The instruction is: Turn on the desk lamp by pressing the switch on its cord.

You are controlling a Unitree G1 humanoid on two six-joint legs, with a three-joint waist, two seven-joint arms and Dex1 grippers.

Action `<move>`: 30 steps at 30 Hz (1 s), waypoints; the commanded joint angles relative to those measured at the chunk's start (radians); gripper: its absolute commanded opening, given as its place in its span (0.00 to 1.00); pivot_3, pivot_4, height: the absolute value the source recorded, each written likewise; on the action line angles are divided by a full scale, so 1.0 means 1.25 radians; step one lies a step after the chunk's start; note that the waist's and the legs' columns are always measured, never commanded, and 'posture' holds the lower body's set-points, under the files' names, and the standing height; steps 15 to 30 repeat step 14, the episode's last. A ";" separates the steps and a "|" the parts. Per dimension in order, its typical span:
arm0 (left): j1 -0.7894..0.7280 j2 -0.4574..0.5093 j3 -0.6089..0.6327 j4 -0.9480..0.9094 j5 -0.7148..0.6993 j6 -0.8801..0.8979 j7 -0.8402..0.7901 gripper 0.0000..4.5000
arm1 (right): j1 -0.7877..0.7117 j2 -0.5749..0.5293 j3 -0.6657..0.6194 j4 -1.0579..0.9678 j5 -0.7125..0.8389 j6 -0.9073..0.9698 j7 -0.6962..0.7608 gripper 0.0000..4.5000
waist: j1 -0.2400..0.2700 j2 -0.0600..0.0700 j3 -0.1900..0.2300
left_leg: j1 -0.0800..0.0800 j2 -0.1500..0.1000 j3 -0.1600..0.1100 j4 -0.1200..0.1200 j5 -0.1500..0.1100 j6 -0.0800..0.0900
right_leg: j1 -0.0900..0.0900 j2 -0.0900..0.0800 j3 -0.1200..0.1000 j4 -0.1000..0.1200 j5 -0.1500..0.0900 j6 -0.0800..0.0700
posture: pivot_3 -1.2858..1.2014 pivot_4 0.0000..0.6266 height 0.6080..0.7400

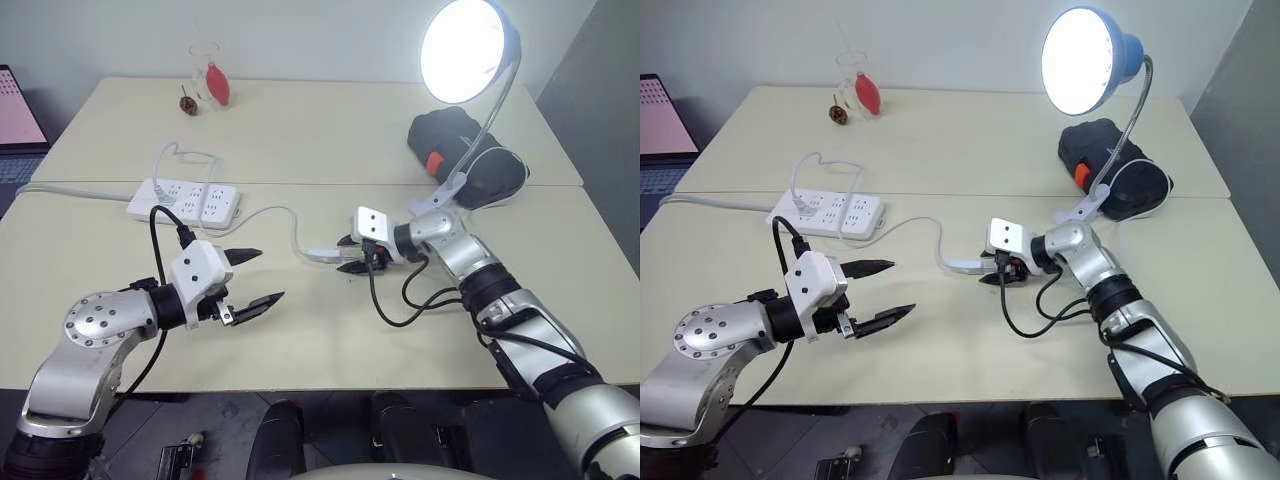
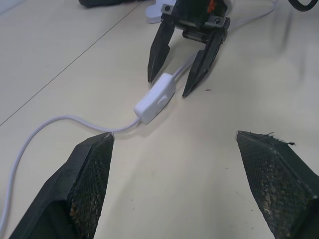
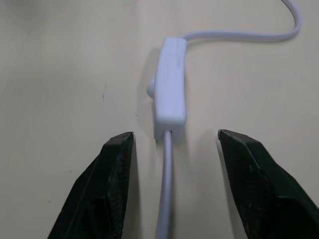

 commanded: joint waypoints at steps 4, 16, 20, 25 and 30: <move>0.006 0.074 0.048 -0.027 -0.032 0.054 -0.033 0.90 | 0.090 -0.134 -0.096 -0.345 0.111 0.166 0.078 0.99 | 0.000 0.000 0.000 | 0.000 0.000 0.000 0.000 0.000 0.000 | 0.000 0.000 0.000 0.000 0.000 0.000 | 0.52 0.24 1.00; 0.016 0.119 0.088 -0.048 -0.076 0.096 -0.060 0.90 | 0.243 -0.262 -0.192 -0.709 0.248 0.411 0.038 0.99 | -0.002 0.001 0.000 | 0.001 0.000 0.000 0.000 0.000 0.000 | 0.000 0.000 0.000 0.000 -0.001 0.000 | 0.52 0.24 1.00; 0.016 0.119 0.088 -0.048 -0.076 0.096 -0.060 0.90 | 0.243 -0.262 -0.192 -0.709 0.248 0.411 0.038 0.99 | -0.002 0.001 0.000 | 0.001 0.000 0.000 0.000 0.000 0.000 | 0.000 0.000 0.000 0.000 -0.001 0.000 | 0.52 0.24 1.00; 0.016 0.119 0.088 -0.048 -0.076 0.096 -0.060 0.90 | 0.243 -0.262 -0.192 -0.709 0.248 0.411 0.038 0.99 | -0.002 0.001 0.000 | 0.001 0.000 0.000 0.000 0.000 0.000 | 0.000 0.000 0.000 0.000 -0.001 0.000 | 0.52 0.24 1.00; 0.016 0.119 0.088 -0.048 -0.076 0.096 -0.060 0.90 | 0.243 -0.262 -0.192 -0.709 0.248 0.411 0.038 0.99 | -0.002 0.001 0.000 | 0.001 0.000 0.000 0.000 0.000 0.000 | 0.000 0.000 0.000 0.000 -0.001 0.000 | 0.52 0.24 1.00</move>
